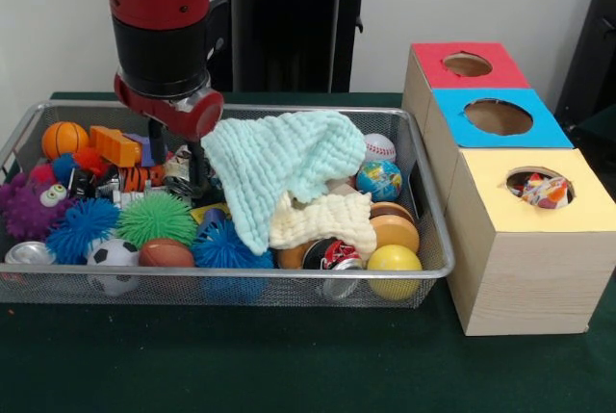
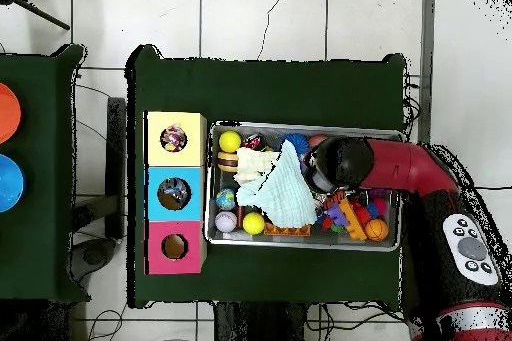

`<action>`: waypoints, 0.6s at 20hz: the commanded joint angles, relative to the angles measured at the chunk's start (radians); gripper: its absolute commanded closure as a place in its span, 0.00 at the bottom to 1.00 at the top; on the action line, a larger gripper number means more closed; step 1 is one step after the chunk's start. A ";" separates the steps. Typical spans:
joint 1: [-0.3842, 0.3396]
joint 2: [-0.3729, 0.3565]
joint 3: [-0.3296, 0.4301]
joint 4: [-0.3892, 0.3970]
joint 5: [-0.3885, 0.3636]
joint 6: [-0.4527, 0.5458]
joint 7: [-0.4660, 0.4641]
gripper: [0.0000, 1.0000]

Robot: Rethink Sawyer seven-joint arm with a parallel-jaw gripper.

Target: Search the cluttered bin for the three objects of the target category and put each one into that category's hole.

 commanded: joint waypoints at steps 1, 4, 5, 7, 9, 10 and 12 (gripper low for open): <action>-0.013 -0.041 0.046 0.079 0.009 0.084 -0.166 0.00; -0.016 -0.101 0.048 0.109 0.026 0.100 -0.170 0.00; -0.020 -0.112 0.051 0.113 0.028 0.100 -0.176 0.00; -0.023 -0.145 0.054 0.131 0.039 0.110 -0.182 0.00; -0.026 -0.150 0.057 0.111 0.047 0.140 -0.193 0.00; -0.027 -0.151 0.060 0.107 0.048 0.146 -0.199 0.00; -0.024 -0.163 0.060 0.125 0.043 0.127 -0.197 0.00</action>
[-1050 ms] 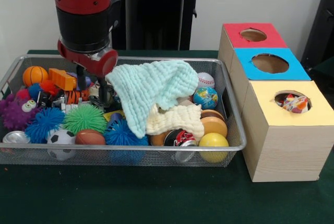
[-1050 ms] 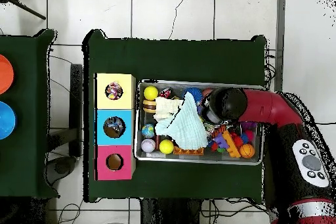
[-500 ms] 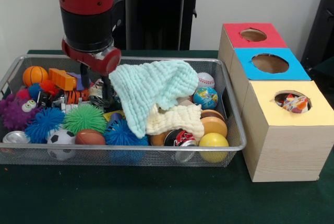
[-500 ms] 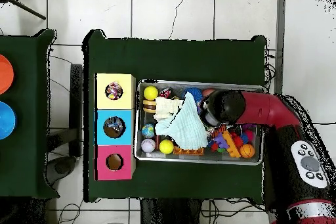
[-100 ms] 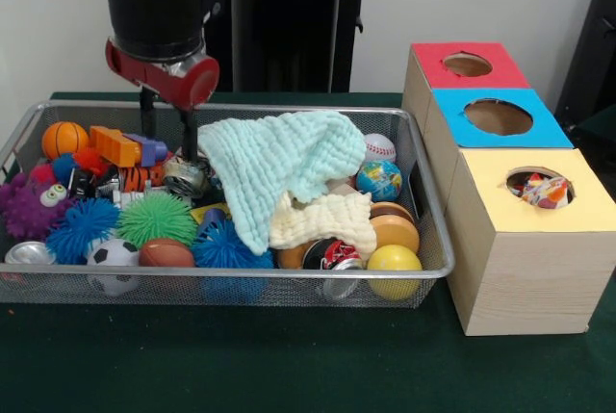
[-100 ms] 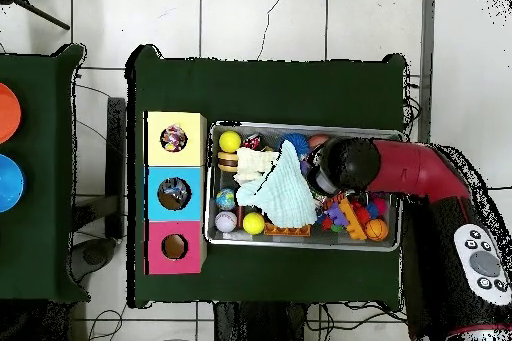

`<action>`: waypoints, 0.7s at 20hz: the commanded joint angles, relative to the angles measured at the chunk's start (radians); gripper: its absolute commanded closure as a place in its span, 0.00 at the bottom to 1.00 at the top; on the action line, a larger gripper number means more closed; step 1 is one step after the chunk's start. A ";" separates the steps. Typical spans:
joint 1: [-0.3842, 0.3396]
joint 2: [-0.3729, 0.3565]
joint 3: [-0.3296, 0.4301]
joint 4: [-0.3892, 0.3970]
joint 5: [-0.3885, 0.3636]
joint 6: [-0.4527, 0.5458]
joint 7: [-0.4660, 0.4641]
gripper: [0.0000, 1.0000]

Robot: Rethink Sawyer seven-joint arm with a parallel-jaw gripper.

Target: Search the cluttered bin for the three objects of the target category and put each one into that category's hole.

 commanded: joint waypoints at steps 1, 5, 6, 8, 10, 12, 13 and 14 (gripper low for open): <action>-0.021 -0.058 0.059 0.090 0.021 0.109 -0.197 0.00; -0.018 -0.065 0.059 0.104 0.004 0.073 -0.196 0.00; -0.017 -0.063 0.060 0.104 0.000 0.064 -0.194 0.00; -0.014 -0.053 0.059 0.103 -0.014 0.033 -0.187 0.00; -0.014 -0.047 0.058 0.101 -0.015 0.027 -0.180 0.00; -0.013 -0.051 0.055 0.120 -0.012 0.020 -0.169 0.00; -0.014 -0.044 0.056 0.113 -0.016 0.014 -0.171 0.00; -0.015 -0.038 0.057 0.114 -0.015 0.010 -0.169 0.00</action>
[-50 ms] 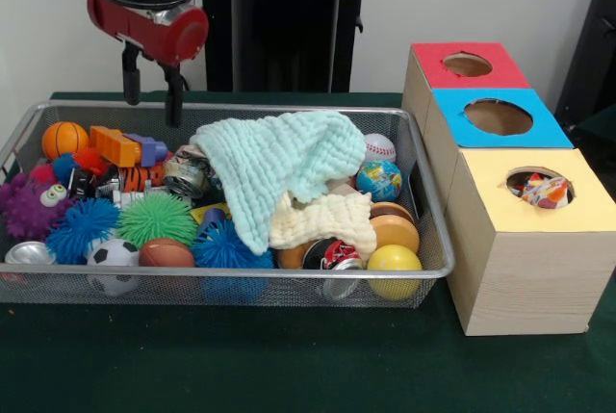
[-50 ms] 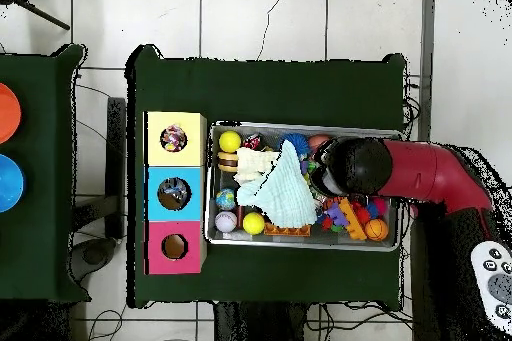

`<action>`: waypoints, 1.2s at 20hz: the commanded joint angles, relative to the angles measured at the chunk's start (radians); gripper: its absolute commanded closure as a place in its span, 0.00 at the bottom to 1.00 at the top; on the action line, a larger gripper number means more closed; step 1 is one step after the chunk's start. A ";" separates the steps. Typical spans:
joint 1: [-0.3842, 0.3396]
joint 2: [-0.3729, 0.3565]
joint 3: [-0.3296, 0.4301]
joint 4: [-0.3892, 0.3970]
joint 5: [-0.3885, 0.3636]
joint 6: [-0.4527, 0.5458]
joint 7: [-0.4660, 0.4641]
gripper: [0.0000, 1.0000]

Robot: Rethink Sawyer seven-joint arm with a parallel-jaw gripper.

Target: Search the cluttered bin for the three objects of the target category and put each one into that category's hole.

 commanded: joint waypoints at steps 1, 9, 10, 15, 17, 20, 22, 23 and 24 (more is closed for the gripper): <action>-0.016 0.039 0.059 0.094 -0.016 0.002 -0.166 0.00; -0.008 0.047 0.053 0.093 -0.026 -0.013 -0.151 0.00; -0.007 0.047 0.054 0.089 -0.025 -0.009 -0.151 0.00; -0.004 0.065 0.054 0.067 -0.027 -0.002 -0.149 0.00; -0.006 0.074 0.056 0.062 -0.026 -0.002 -0.150 0.00; -0.010 0.078 0.057 0.063 -0.027 -0.005 -0.152 0.00; -0.011 0.083 0.057 0.057 -0.027 -0.001 -0.154 0.00; -0.010 0.083 0.057 0.053 -0.028 0.000 -0.155 0.00; -0.009 0.084 0.057 0.049 -0.029 0.002 -0.156 0.00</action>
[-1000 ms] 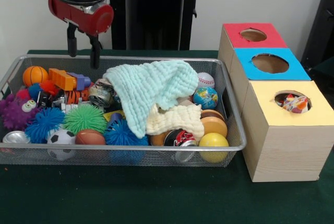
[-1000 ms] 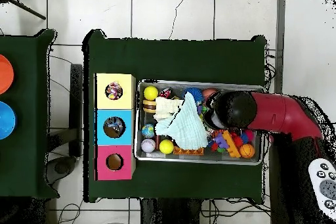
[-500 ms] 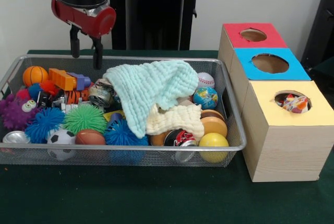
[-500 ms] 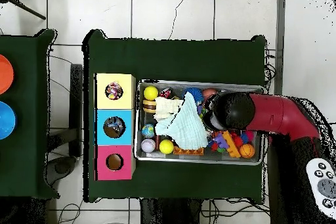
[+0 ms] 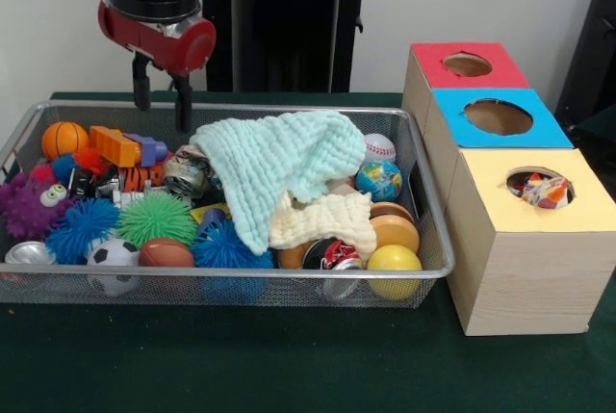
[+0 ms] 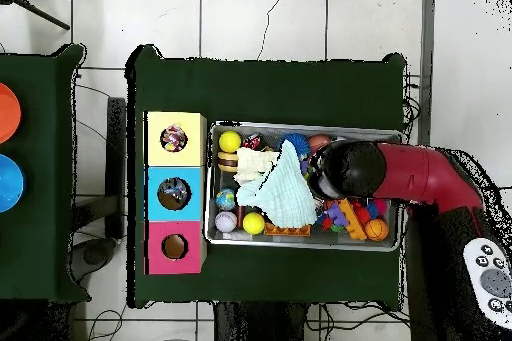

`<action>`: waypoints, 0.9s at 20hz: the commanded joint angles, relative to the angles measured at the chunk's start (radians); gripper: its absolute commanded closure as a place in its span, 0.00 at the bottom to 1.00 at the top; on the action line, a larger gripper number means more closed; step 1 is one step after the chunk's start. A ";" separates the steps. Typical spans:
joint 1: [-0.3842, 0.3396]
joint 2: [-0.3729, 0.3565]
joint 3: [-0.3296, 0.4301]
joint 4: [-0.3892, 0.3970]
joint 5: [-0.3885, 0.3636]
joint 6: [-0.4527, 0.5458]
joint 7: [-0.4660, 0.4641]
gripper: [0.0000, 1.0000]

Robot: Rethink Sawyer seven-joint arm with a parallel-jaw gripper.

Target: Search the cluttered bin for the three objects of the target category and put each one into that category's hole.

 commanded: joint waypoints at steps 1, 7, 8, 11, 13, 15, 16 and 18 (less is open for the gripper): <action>-0.008 0.062 0.055 0.034 -0.024 0.002 -0.153 0.00; -0.005 0.063 0.049 0.042 -0.024 -0.016 -0.134 0.00; -0.006 0.064 0.050 0.038 -0.024 -0.015 -0.135 0.00; -0.005 0.072 0.050 0.036 -0.024 -0.017 -0.133 0.00; -0.003 0.076 0.048 0.036 -0.026 -0.016 -0.130 0.00; -0.006 0.084 0.049 0.039 -0.025 -0.026 -0.126 0.00; -0.006 0.084 0.047 0.043 -0.019 -0.017 -0.121 0.00; -0.007 0.088 0.046 0.043 -0.016 -0.009 -0.121 0.00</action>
